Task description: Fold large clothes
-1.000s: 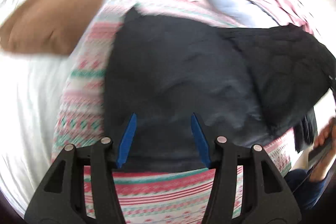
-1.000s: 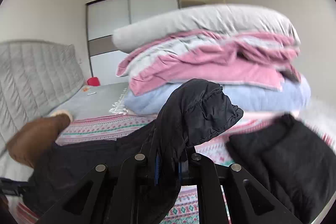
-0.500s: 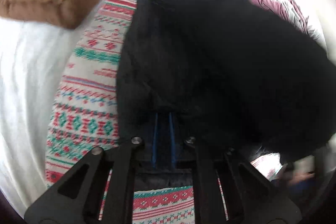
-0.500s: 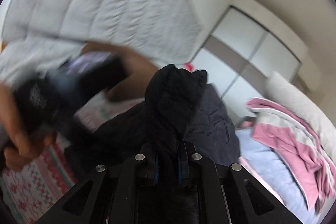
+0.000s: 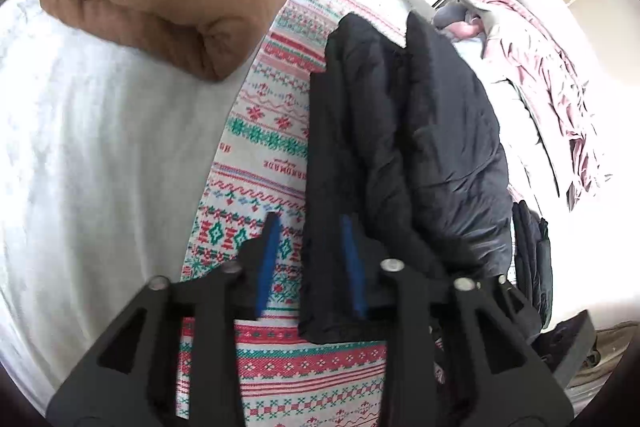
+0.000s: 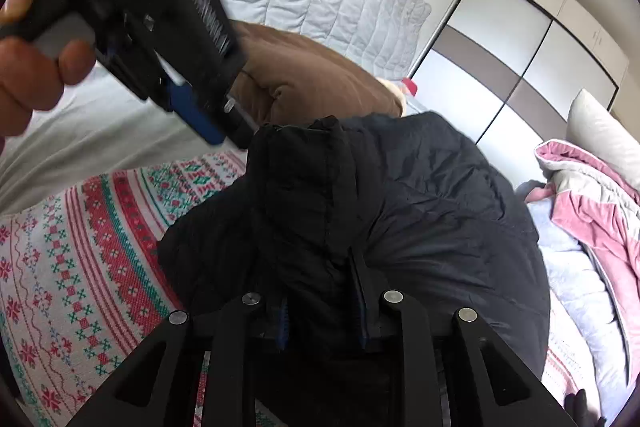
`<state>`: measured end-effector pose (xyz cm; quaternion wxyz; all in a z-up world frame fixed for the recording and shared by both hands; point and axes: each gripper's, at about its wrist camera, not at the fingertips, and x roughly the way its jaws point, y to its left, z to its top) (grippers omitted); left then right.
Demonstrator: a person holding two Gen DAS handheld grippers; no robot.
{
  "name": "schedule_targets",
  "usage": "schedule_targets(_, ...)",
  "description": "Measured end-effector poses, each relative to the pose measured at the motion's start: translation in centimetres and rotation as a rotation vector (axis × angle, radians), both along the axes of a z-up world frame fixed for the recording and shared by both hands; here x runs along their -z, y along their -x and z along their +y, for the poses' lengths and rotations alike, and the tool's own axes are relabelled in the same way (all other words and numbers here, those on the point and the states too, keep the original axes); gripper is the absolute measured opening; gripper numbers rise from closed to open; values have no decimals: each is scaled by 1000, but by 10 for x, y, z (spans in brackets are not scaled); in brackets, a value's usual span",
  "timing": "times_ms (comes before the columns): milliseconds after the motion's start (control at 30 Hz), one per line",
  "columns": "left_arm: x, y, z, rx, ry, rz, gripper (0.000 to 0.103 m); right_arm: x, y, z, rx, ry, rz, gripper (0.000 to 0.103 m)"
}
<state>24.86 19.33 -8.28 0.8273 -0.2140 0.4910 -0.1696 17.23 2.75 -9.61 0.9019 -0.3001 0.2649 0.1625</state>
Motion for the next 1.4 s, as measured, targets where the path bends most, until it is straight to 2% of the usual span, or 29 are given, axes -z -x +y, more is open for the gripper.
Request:
schedule_targets(67, -7, 0, 0, 1, 2, -18, 42, -2, -2, -9, -22, 1, 47, 42)
schedule_targets(100, -10, 1, 1, -2, 12, -26, 43, -6, -1, -14, -42, -7, 73, 52)
schedule_targets(133, -13, 2, 3, -7, 23, -33, 44, -13, 2, -17, -63, -17, 96, 57)
schedule_targets(200, -19, 3, 5, -16, 43, -53, 45, -28, 11, -24, -105, -60, 151, 57)
schedule_targets(300, -27, 3, 2, -17, 66, -91, 49, -67, 20, -63, -153, -226, 238, 58)
schedule_targets(400, -35, 4, -10, -10, 92, -125, 52, -94, 12, -116, -95, -380, 265, 59)
schedule_targets(500, -41, 4, -34, 34, 70, -147, 54, -89, -8, -162, 38, -454, 293, 59)
schedule_targets(567, -43, 4, -52, 57, 27, -165, 54, -81, -17, -179, 65, -542, 341, 59)
schedule_targets(633, -37, 2, -75, 85, -60, -157, 54, -68, -26, -190, 65, -614, 388, 58)
schedule_targets(667, -34, 2, -81, 91, -93, -147, 53, -59, -30, -191, 74, -612, 412, 57)
schedule_targets(700, -27, 2, -89, 102, -138, -125, 35, -51, -32, -190, 80, -597, 428, 55)
schedule_targets(733, -20, 4, -94, 124, -151, -101, 23, -45, -32, -187, 73, -579, 441, 55)
schedule_targets(767, -15, 7, -95, 132, -151, -80, 16, -41, -32, -183, 61, -559, 446, 55)
schedule_targets(800, -11, 12, -96, 126, -165, -67, 13, -37, -33, -181, 51, -541, 453, 55)
schedule_targets(933, -4, 30, -100, 141, -228, -37, 10, -25, -41, -183, 25, -545, 525, 54)
schedule_targets(1067, 13, 33, -102, 172, -272, -5, 10, -7, -46, -175, 24, -501, 569, 54)
schedule_targets(1167, 13, 28, -95, 191, -234, 10, 12, 5, -46, -162, 42, -421, 543, 54)
schedule_targets(1233, 5, 24, -88, 189, -206, 16, 12, 5, -44, -159, 49, -419, 539, 54)
schedule_targets(1333, -23, 21, -73, 157, -197, -60, 17, -4, -42, -164, 38, -449, 554, 55)
schedule_targets(1400, -43, 19, -67, 128, -204, -131, 24, -21, -37, -169, 37, -464, 533, 55)
